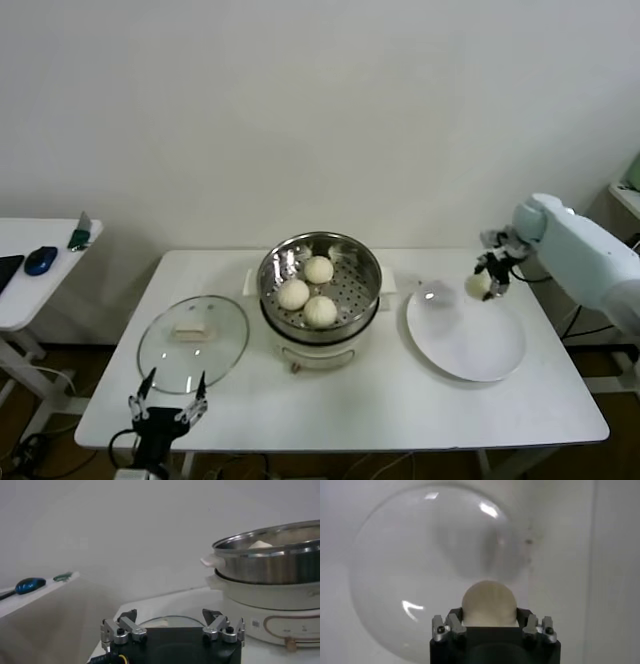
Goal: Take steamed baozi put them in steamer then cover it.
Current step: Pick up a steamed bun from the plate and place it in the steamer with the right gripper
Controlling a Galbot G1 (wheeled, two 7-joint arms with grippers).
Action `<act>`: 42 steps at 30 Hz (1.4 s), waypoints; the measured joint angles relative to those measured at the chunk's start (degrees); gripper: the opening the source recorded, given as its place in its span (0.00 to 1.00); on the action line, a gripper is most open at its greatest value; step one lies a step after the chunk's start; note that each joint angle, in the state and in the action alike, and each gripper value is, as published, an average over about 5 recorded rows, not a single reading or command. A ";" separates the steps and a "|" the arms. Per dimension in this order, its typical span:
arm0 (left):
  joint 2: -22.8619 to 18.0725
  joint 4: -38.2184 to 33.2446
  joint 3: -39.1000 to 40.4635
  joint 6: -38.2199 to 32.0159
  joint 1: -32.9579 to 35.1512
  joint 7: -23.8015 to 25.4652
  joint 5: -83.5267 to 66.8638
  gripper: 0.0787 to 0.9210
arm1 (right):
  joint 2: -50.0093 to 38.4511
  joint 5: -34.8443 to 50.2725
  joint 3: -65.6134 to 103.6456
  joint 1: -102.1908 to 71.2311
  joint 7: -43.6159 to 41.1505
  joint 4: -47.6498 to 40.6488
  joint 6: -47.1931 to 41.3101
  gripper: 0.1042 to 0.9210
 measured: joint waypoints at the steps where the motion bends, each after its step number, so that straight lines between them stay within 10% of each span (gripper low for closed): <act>1: -0.08 -0.23 0.16 0.05 0.09 0.07 0.02 0.88 | 0.25 2.22 -1.84 1.59 0.14 0.73 -0.77 0.71; 22: 0.82 -4.91 2.71 -0.41 1.53 1.48 -0.14 0.88 | 14.33 44.36 -34.96 28.85 6.21 16.81 -15.96 0.72; 42: 1.83 -4.98 1.76 -0.99 1.49 1.56 -0.95 0.88 | 24.35 50.56 -46.71 25.78 10.40 19.64 -20.75 0.72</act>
